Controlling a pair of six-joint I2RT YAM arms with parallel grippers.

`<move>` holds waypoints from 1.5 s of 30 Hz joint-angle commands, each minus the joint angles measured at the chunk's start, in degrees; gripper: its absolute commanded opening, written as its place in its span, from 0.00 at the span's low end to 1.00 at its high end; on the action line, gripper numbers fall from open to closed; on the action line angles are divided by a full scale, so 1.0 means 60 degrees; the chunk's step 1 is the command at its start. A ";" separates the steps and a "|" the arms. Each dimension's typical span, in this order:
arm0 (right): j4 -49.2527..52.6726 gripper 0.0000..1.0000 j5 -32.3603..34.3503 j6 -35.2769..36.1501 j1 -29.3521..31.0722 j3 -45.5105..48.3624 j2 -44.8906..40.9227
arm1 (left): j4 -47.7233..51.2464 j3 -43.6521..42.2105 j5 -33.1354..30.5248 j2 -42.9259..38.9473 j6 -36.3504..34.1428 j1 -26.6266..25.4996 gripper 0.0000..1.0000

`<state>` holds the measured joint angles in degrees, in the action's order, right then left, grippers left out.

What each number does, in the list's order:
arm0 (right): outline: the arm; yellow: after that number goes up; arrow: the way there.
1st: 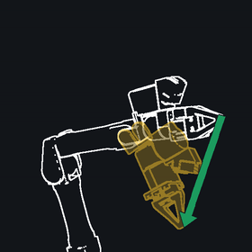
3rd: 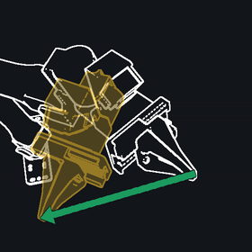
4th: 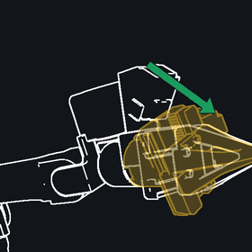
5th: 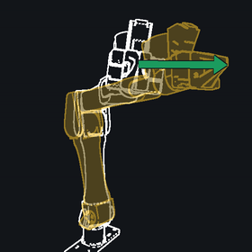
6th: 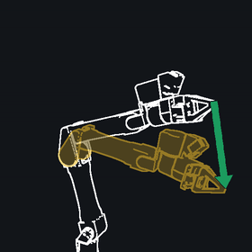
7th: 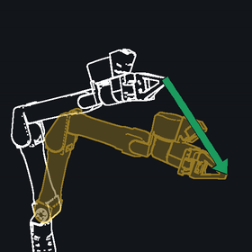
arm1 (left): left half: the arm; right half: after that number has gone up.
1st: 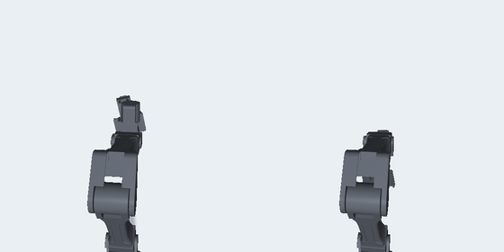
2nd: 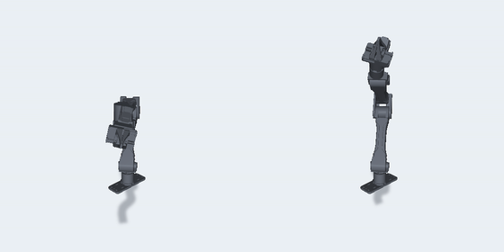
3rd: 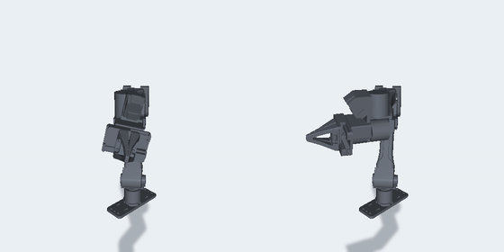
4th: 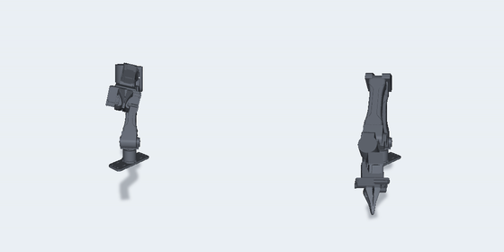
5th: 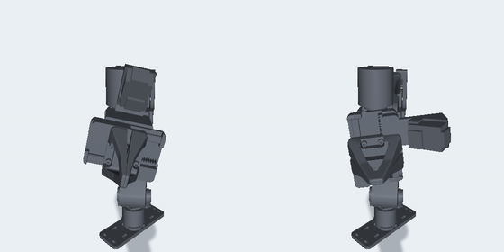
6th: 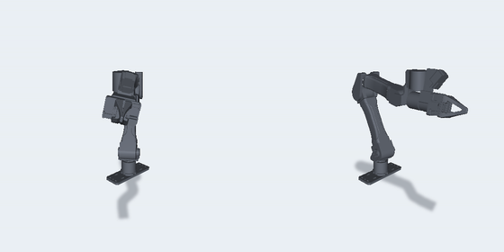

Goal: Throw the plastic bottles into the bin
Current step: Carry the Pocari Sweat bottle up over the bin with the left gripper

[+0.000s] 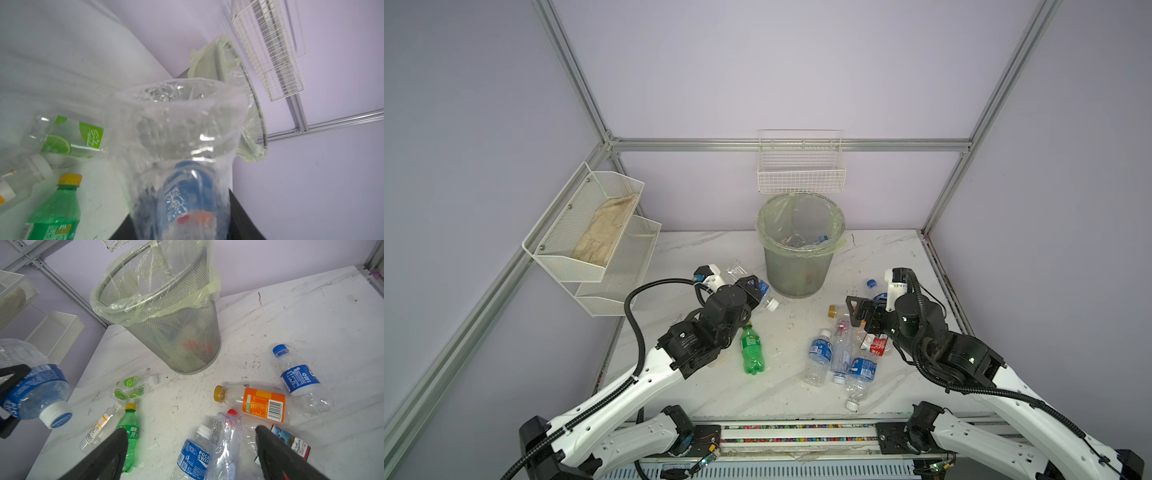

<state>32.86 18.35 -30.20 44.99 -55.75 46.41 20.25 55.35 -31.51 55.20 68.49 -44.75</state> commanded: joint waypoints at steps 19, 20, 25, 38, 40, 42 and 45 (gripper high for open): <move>-0.0128 0.97 -0.0172 -0.0193 -0.0013 -0.0329 0.0243 | -0.4166 0.2803 0.2136 0.0359 -0.9442 -0.0155 0.00; -0.0155 0.97 -0.0176 -0.0197 -0.0018 -0.0347 0.0248 | -0.4160 0.3041 0.2304 0.0482 -0.9748 -0.0158 0.00; -0.0233 0.97 -0.0184 -0.0212 -0.0014 -0.0392 0.0319 | -0.4393 0.3675 0.2854 0.0858 -1.0268 -0.0173 0.00; -0.0234 0.97 -0.0270 -0.0212 -0.0013 -0.0696 0.0512 | -0.5081 0.4254 0.3136 0.1296 -1.0858 -0.0173 0.00; -0.0240 0.97 -0.0275 -0.0212 -0.0013 -0.0707 0.0510 | -0.5082 0.4358 0.3145 0.1446 -1.0929 -0.0161 0.00; -0.0233 0.97 -0.0252 -0.0196 -0.0013 -0.0718 0.0489 | -0.5260 0.4451 0.3016 0.1687 -1.1056 -0.0166 0.00; -0.0218 0.97 -0.0274 -0.0197 -0.0013 -0.0757 0.0473 | -0.5620 0.4635 0.2656 0.2291 -1.1236 -0.0113 0.00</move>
<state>31.94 16.67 -30.83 44.99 -58.52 49.52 -8.80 76.53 -13.93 66.70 3.77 -45.54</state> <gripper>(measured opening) 0.974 0.457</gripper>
